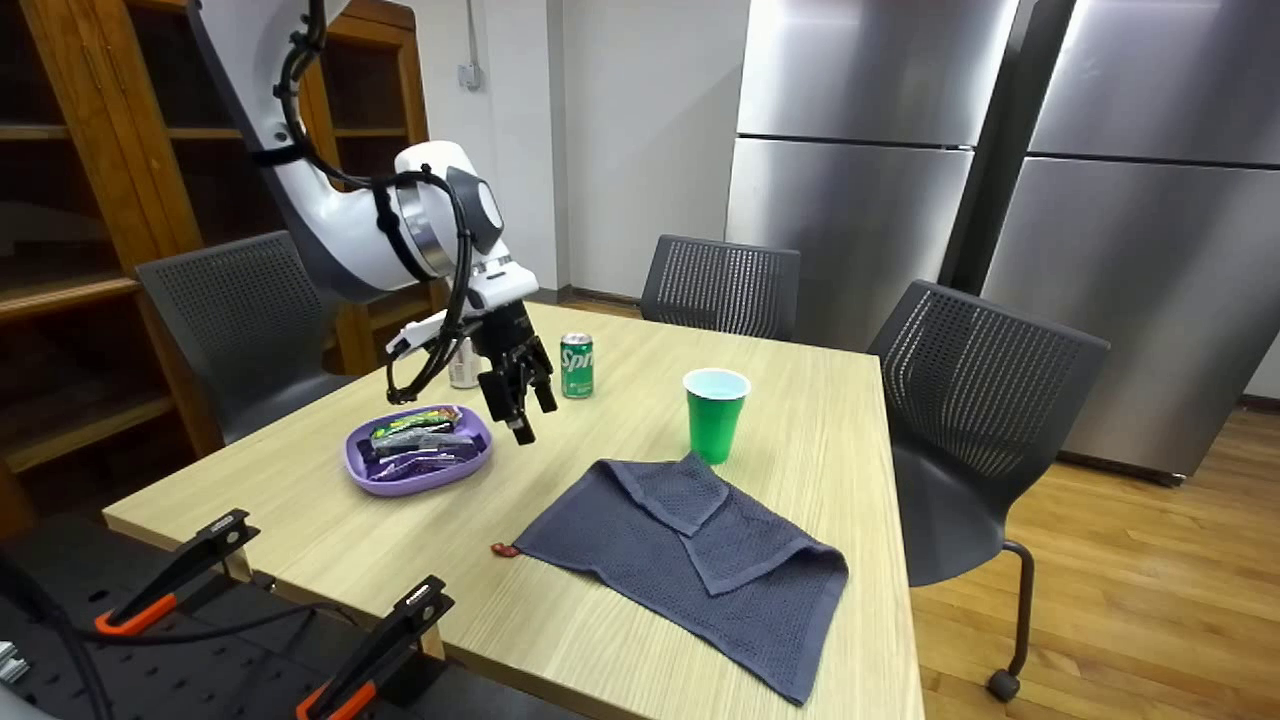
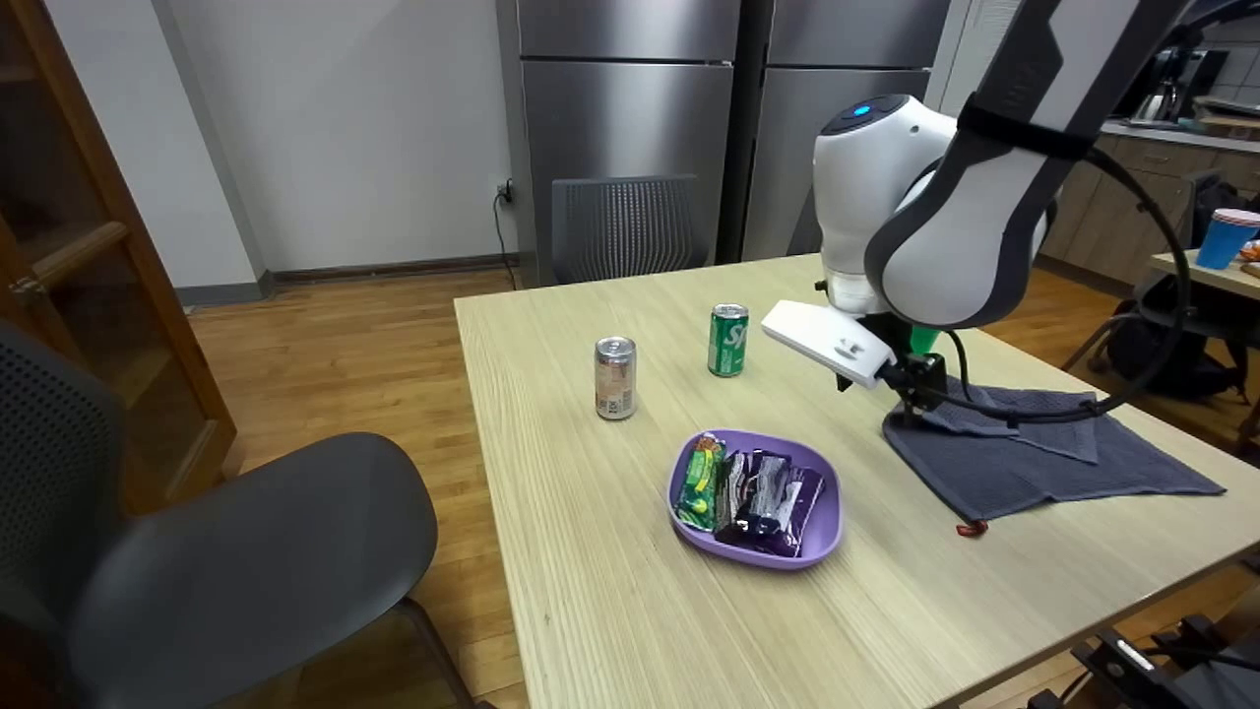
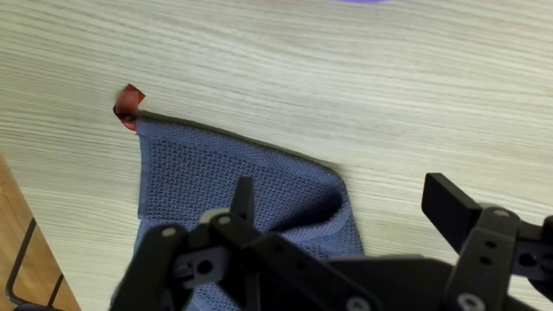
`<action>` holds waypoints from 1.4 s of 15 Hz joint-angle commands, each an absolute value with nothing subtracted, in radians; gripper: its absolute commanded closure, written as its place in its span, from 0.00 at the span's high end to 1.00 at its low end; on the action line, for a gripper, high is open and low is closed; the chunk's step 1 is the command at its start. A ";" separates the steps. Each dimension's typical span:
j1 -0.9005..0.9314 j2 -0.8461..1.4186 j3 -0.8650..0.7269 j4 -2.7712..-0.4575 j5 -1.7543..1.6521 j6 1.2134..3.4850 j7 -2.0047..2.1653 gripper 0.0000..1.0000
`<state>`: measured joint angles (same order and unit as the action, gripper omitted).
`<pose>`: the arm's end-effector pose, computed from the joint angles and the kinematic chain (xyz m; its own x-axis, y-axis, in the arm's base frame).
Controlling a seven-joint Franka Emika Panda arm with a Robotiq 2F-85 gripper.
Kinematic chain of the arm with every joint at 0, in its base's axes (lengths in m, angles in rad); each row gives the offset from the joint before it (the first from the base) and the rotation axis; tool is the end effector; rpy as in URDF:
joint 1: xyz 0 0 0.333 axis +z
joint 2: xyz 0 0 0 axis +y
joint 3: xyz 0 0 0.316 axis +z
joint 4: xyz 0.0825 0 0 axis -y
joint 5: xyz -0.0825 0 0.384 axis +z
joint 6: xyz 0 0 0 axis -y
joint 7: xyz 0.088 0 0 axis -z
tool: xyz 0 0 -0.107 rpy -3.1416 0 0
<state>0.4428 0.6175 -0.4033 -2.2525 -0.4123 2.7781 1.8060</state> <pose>0.5173 0.0200 0.1015 0.2541 -0.8994 0.3557 -0.9671 -0.2419 0.0793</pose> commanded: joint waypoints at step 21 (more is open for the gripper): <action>0.291 0.660 -0.455 -2.370 -0.047 3.117 1.508 1.00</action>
<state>0.3505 0.6462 -0.5003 -2.3859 -0.1208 3.0995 1.6007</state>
